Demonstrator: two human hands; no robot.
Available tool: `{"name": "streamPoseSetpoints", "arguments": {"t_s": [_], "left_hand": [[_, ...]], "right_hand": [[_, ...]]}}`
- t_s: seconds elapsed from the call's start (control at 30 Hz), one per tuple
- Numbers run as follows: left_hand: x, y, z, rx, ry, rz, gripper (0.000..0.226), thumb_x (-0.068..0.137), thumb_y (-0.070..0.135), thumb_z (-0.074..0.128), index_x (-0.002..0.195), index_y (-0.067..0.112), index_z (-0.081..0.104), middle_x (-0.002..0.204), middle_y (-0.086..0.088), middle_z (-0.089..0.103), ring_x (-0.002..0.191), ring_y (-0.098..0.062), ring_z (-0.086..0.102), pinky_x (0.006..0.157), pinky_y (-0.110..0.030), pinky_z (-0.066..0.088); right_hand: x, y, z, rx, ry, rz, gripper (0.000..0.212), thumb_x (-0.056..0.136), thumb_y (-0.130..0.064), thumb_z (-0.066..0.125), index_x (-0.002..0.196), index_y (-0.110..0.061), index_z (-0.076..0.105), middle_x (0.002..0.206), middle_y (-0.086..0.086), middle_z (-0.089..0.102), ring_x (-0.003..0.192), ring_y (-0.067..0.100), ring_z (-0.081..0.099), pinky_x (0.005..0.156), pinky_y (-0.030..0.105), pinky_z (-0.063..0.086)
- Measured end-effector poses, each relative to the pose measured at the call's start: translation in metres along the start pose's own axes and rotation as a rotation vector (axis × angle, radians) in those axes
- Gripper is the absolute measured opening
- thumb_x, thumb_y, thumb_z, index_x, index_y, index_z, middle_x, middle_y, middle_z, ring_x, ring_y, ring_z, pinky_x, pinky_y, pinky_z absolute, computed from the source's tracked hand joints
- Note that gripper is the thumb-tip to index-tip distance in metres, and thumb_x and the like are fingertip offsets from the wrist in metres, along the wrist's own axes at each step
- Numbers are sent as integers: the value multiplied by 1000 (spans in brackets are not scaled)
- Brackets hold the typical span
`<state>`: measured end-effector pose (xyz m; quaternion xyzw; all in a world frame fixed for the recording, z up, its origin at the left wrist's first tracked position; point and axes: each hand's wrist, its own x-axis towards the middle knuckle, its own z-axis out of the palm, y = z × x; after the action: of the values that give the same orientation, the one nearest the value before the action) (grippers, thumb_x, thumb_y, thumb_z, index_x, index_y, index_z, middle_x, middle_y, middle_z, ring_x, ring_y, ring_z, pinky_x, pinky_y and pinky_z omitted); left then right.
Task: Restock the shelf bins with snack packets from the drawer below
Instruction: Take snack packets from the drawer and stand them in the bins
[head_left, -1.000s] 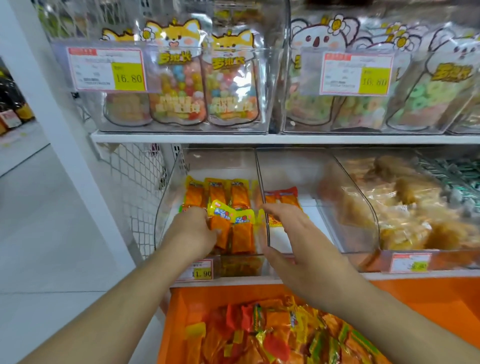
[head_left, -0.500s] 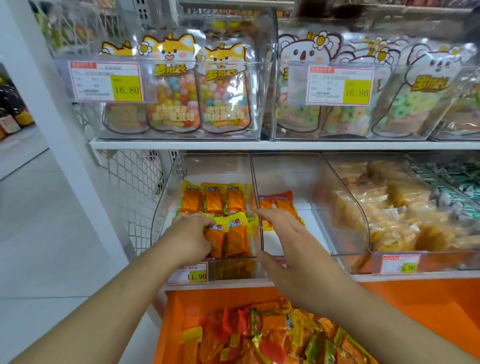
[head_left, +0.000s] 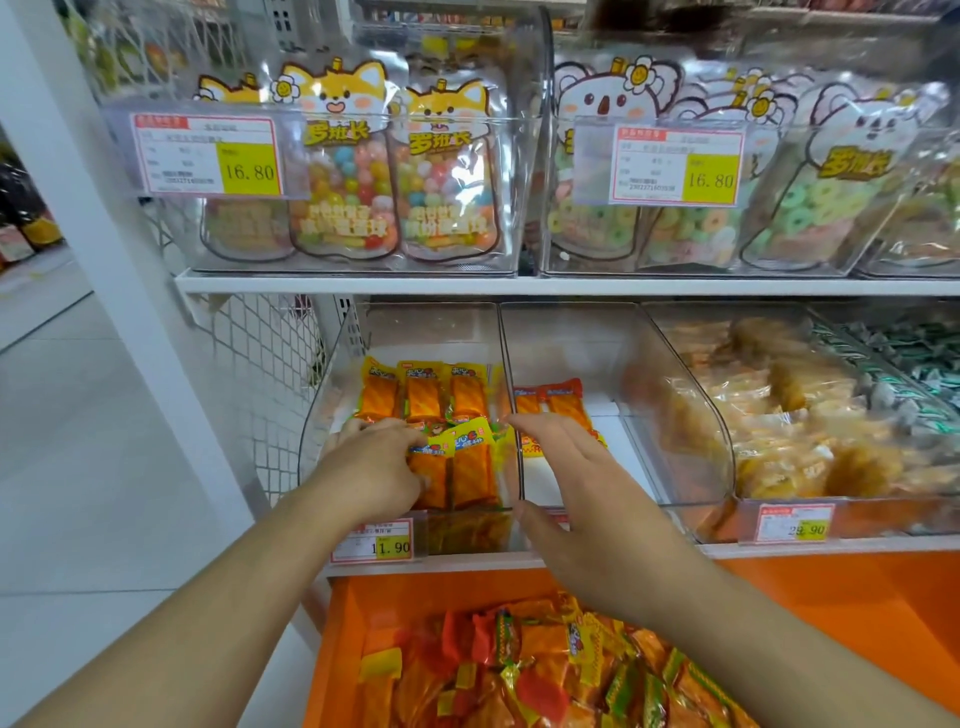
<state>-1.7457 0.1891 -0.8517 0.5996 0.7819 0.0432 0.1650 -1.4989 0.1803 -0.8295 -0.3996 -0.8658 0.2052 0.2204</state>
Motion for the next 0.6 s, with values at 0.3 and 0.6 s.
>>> {"name": "streamPoseSetpoints", "arguments": {"t_s": [0.3,0.6], "left_hand": [[-28,11,-4,-234,297,248,46,99,45,60,144,39,55,151,19,48,143,-16,37,118,-38,30],[-124,85,43,-599,228,478,13,97,24,67,109,27,72,93,12,67,89,-6,63,73,-17,51]], "right_hand": [[-14,-2,-11,4,-23,54,74,99,-39,66,160,-40,24,162,-26,23,148,-4,23,112,12,22],[-86,55,-38,-78,3,262,12,93,-20,70,103,-27,69,103,-8,68,98,11,64,85,30,51]]}}
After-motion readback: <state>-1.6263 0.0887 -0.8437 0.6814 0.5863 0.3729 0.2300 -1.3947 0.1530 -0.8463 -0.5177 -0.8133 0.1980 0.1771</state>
